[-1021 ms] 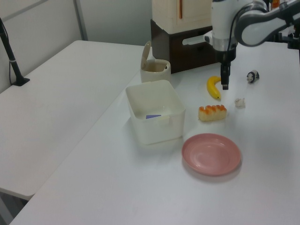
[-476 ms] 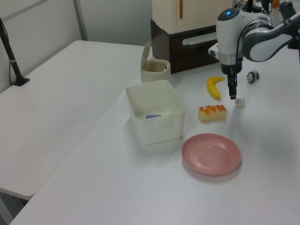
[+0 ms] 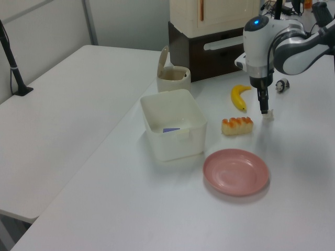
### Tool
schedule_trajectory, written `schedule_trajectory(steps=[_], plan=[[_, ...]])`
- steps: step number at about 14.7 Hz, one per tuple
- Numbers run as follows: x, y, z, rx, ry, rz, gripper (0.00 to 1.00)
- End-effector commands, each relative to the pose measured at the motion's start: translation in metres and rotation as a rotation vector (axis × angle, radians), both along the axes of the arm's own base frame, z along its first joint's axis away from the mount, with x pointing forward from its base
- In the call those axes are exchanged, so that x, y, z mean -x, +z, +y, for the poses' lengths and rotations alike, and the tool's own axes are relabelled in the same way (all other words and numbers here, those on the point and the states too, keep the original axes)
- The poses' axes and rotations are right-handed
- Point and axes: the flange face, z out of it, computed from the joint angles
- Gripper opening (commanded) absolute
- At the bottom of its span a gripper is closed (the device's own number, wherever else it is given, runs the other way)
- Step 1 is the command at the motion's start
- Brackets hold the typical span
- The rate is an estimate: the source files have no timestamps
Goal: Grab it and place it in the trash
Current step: 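Close the gripper on the white crumpled paper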
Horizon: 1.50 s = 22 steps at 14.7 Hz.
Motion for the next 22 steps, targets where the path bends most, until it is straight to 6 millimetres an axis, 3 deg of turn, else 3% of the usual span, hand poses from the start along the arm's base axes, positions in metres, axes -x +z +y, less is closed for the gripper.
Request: schedule_trajectory(steps=[1, 7, 12, 13, 15, 22], plan=[[0.013, -0.013, 0.000, 0.028, 0.055, 0.002, 0.86], [0.008, -0.044, -0.017, 0.072, 0.100, 0.039, 0.86], [0.008, -0.047, -0.020, 0.068, 0.099, 0.034, 0.86], [0.008, -0.049, -0.020, 0.067, 0.100, 0.039, 0.78], [0.007, -0.049, -0.020, 0.066, 0.101, 0.038, 0.72], [0.006, -0.050, -0.020, 0.065, 0.110, 0.037, 0.15]])
